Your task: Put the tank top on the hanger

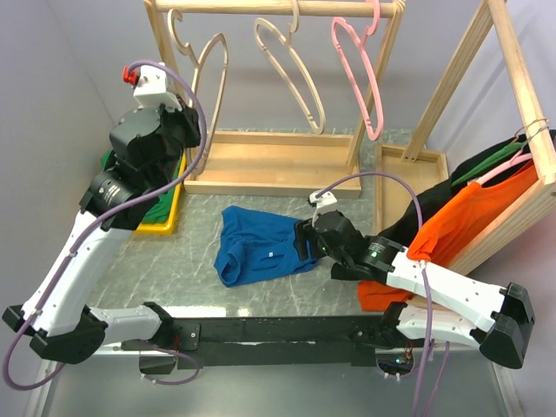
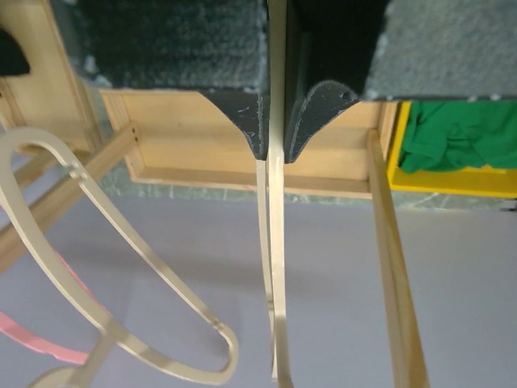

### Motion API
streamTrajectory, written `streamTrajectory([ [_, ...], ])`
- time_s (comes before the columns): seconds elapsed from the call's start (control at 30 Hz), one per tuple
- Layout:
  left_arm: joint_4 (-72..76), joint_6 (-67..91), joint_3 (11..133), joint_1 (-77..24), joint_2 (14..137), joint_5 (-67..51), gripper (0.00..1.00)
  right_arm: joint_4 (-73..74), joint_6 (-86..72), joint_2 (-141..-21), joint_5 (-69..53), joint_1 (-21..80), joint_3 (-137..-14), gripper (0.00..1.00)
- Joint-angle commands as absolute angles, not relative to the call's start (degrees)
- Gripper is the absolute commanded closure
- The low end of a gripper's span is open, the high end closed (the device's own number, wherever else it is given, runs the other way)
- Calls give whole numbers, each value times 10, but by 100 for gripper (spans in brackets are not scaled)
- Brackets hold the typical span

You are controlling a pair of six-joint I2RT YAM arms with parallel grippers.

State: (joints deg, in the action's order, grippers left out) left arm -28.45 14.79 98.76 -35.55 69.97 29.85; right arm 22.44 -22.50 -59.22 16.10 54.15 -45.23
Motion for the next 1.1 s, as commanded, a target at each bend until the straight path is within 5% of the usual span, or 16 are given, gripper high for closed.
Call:
streamTrajectory([
  [0.0,-256,171,959,-354,662,251,99,245,-210,-557,199,546,-494,25],
  [0.67,-252,215,804,-354,570,135,99,217,-248,-357,150,546,-397,23],
  [1.07,-251,230,763,-354,547,127,99,213,-268,-402,176,563,-385,23],
])
